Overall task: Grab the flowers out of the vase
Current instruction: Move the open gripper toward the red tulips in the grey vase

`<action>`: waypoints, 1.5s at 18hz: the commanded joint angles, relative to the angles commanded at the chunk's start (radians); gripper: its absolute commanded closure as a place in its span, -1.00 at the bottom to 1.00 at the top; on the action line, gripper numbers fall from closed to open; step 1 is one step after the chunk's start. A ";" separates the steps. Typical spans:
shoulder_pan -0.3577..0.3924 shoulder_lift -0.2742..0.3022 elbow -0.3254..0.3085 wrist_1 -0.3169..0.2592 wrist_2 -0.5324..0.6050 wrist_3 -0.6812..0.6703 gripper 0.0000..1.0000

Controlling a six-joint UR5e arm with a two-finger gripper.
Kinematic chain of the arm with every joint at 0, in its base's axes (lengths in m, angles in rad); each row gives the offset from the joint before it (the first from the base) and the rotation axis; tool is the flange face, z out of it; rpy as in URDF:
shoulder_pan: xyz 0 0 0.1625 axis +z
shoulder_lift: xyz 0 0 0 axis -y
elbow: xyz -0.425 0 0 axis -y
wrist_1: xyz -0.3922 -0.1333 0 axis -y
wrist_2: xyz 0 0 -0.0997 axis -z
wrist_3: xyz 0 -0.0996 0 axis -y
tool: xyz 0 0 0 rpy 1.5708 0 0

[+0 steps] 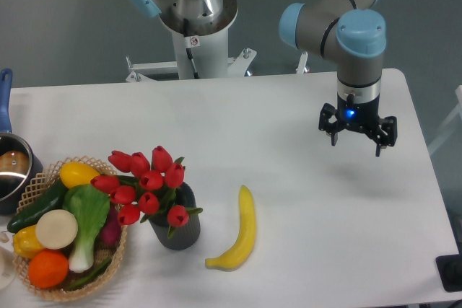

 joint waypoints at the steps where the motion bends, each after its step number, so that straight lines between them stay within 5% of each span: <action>1: 0.002 0.002 0.000 0.000 0.002 0.000 -1.00; 9: -0.008 0.027 -0.028 0.003 -0.015 -0.014 -1.00; 13: -0.043 0.119 -0.104 0.006 -0.106 -0.058 -1.00; 16: -0.092 0.156 -0.114 0.006 -0.239 -0.225 -1.00; 27: -0.155 0.202 -0.115 0.006 -0.504 -0.287 -1.00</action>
